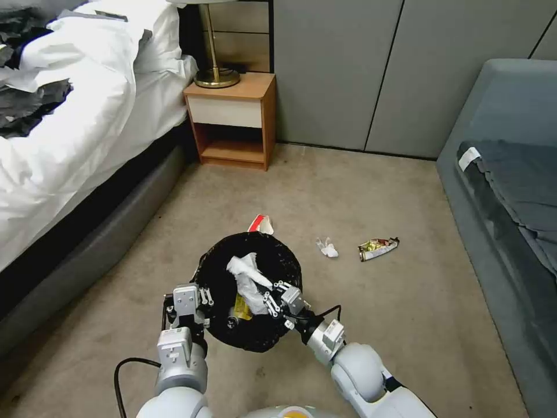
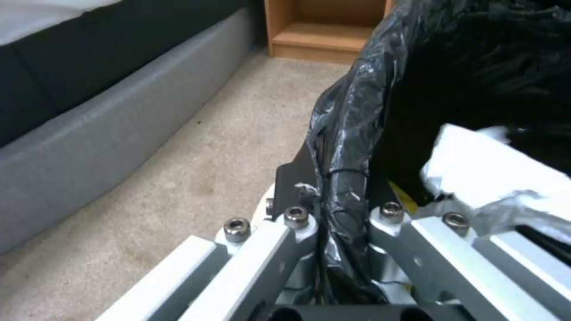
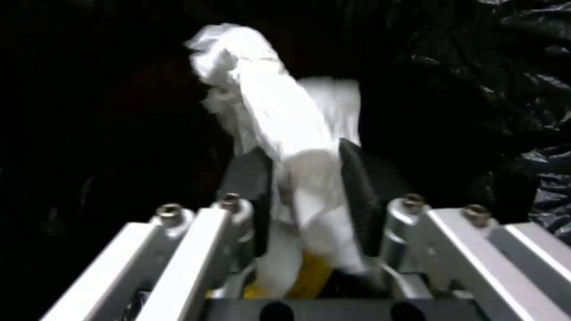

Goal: Pick up the trash bin, then pick up the garbage from the floor and place it into the trash bin.

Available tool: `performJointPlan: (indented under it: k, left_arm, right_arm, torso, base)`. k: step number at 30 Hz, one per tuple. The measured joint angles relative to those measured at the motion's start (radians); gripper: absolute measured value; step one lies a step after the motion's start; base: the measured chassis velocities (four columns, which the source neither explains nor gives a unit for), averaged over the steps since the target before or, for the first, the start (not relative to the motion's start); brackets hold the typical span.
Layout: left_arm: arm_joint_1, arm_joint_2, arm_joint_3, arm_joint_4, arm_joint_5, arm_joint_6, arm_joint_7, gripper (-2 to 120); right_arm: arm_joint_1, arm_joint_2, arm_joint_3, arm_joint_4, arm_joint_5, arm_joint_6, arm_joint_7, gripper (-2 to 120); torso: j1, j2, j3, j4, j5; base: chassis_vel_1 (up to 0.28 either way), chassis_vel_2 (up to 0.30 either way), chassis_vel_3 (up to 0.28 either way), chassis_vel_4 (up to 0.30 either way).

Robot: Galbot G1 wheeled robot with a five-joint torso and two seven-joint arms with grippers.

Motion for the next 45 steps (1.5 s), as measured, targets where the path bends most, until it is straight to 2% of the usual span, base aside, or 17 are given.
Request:
performJointPlan:
  k: [1,2,5,6,9,10,13,14,16,17,19,26,29,34,37,42,45]
  left_arm:
    - [-0.001,0.000,0.000,0.000,-0.001,0.000,0.000,3]
    - [-0.001,0.000,0.000,0.000,-0.001,0.000,0.000,3]
    - [-0.008,-0.003,0.000,0.004,-0.002,0.000,0.000,3]
    - [-0.008,-0.003,0.000,0.004,-0.002,0.000,0.000,3]
    - [-0.012,-0.005,0.000,0.008,-0.003,0.000,-0.001,3]
    - [-0.012,-0.005,0.000,0.008,-0.003,0.000,-0.001,3]
    - [-0.014,-0.007,0.002,0.009,-0.003,0.000,-0.001,3]
    - [-0.014,-0.007,0.002,0.009,-0.003,0.000,-0.001,3]
    - [-0.013,-0.009,0.005,0.009,-0.003,0.000,-0.001,3]
    - [-0.013,-0.009,0.005,0.009,-0.003,0.000,-0.001,3]
    - [-0.011,-0.008,0.005,0.009,-0.002,0.000,-0.001,3]
    - [-0.009,-0.005,0.001,0.009,-0.002,-0.001,-0.001,3]
    - [-0.008,-0.007,0.003,0.009,0.001,-0.001,-0.001,3]
    - [-0.003,-0.009,0.006,0.004,0.005,-0.001,-0.001,3]
    - [0.008,-0.007,-0.002,-0.002,0.005,-0.004,0.000,3]
    - [0.012,-0.003,-0.013,-0.003,0.002,-0.007,-0.001,3]
    - [0.006,-0.003,-0.021,-0.003,-0.005,-0.009,-0.001,3]
  right_arm:
    - [0.000,0.001,0.000,0.000,-0.003,0.000,0.000,34]
    - [0.000,0.001,0.000,0.000,-0.003,0.000,0.000,34]
    - [-0.004,0.006,-0.001,0.004,-0.010,-0.001,0.001,51]
    - [-0.004,0.006,-0.001,0.004,-0.010,-0.001,0.001,51]
    - [-0.015,0.002,0.000,0.029,-0.018,-0.001,0.003,65]
    - [-0.015,0.002,0.000,0.029,-0.018,-0.001,0.003,65]
    - [-0.016,0.002,0.004,0.042,-0.020,-0.001,0.004,81]
    - [-0.016,0.002,0.004,0.042,-0.020,-0.001,0.004,81]
    - [-0.021,0.003,0.006,0.051,-0.022,0.000,0.005,91]
    - [-0.021,0.003,0.006,0.051,-0.022,0.000,0.005,91]
    - [-0.029,0.004,0.008,0.078,-0.025,0.002,0.006,99]
    - [-0.066,-0.009,0.031,0.214,-0.031,0.005,0.013,100]
    - [-0.094,-0.020,0.053,0.308,-0.030,0.003,0.036,100]
    - [-0.117,-0.022,0.075,0.382,-0.033,0.001,0.079,100]
    - [-0.155,-0.013,0.120,0.478,-0.043,0.002,0.139,100]
    - [-0.198,0.000,0.175,0.552,-0.075,0.003,0.204,100]
    - [-0.282,0.027,0.272,0.593,-0.129,0.033,0.282,100]
  torso:
    - [0.000,0.000,0.000,0.0000,0.0000]
    - [0.000,0.000,0.000,0.0000,0.0000]
    - [0.000,0.000,0.000,0.0001,0.0000]
    - [0.000,0.000,0.000,0.0001,0.0000]
    - [0.000,0.000,0.000,0.0000,0.0000]
    - [0.000,0.000,0.000,0.0000,0.0000]
    - [0.000,0.000,0.000,0.0001,0.0000]
    - [0.000,0.000,0.000,0.0001,0.0000]
    - [0.000,0.000,0.000,0.0000,0.0000]
    - [0.000,0.000,0.000,0.0000,0.0000]
    - [0.000,0.000,0.000,0.0000,0.0001]
    - [0.000,0.000,0.000,0.0000,0.0000]
    - [0.000,0.000,0.000,0.0000,0.0000]
    - [0.000,0.000,0.000,0.0001,0.0001]
    - [0.000,0.000,0.000,0.0001,0.0000]
    - [0.000,0.000,0.000,0.0000,0.0001]
    - [0.000,0.000,0.000,-0.0001,0.0001]
  base:
    - [0.000,0.000,0.000,0.000]
    - [0.000,0.000,0.000,0.000]
    - [0.000,0.000,0.000,0.000]
    - [0.000,0.000,0.000,0.000]
    - [0.000,0.000,0.000,0.000]
    - [0.000,0.000,0.000,0.000]
    - [0.000,0.000,0.000,0.000]
    - [0.000,0.000,0.000,0.000]
    - [0.000,0.000,0.000,0.000]
    - [0.000,0.000,0.000,0.000]
    - [0.000,0.000,0.000,0.000]
    - [0.000,0.000,0.000,0.000]
    - [0.000,0.000,0.000,0.000]
    - [0.000,0.000,0.000,0.000]
    - [0.000,0.000,0.000,0.000]
    - [0.000,0.000,0.000,0.000]
    - [0.000,0.000,0.000,0.000]
